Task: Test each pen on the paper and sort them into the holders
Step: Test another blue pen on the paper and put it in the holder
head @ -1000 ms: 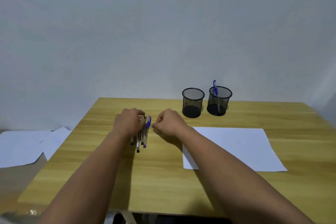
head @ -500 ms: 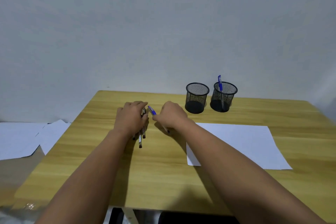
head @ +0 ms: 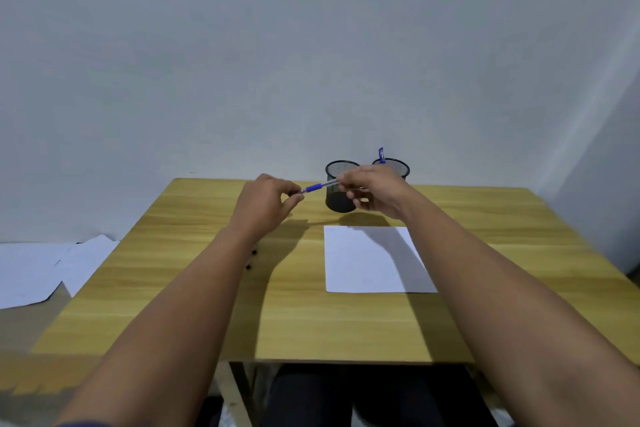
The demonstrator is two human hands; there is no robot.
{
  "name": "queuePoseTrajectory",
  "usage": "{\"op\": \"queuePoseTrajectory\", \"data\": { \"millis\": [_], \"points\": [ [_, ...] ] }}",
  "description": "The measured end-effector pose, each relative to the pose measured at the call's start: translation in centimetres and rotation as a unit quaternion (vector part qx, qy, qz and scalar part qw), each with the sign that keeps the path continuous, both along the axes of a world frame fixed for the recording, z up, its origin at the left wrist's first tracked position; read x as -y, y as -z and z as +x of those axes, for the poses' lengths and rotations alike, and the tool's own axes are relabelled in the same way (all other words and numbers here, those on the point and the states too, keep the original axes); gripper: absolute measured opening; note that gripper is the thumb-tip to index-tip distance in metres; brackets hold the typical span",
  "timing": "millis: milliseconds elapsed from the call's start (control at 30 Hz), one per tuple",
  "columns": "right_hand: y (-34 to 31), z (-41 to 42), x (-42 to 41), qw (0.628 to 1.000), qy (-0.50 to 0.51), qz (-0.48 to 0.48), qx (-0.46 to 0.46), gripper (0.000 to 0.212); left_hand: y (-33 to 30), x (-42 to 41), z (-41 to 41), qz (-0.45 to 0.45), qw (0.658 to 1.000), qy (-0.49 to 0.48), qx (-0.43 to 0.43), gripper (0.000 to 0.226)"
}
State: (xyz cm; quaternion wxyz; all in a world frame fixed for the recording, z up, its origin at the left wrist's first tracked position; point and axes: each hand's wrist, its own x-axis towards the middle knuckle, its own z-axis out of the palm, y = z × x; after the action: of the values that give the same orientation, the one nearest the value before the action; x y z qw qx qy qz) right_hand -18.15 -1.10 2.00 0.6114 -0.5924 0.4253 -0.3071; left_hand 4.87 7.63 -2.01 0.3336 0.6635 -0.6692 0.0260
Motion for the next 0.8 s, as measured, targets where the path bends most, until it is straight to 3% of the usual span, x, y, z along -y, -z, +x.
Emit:
{"op": "queuePoseTrajectory", "data": {
  "millis": [233, 533, 800],
  "points": [
    [-0.1, -0.1, -0.9, 0.991, 0.068, 0.003, 0.118, 0.016, -2.5, 0.6, -5.4, 0.005, 0.998, 0.048, -0.04, 0.023],
    [1.4, -0.5, -0.6, 0.983, 0.14, 0.058, 0.099, 0.028, -0.8, 0.8, -8.6, 0.091, 0.991, 0.078, -0.055, 0.041],
    [3.6, 0.9, 0.1, 0.972, 0.199, 0.098, 0.079, 0.033, 0.8, 1.4, -9.6, 0.169, 0.966, 0.066, -0.187, 0.04]
  ]
}}
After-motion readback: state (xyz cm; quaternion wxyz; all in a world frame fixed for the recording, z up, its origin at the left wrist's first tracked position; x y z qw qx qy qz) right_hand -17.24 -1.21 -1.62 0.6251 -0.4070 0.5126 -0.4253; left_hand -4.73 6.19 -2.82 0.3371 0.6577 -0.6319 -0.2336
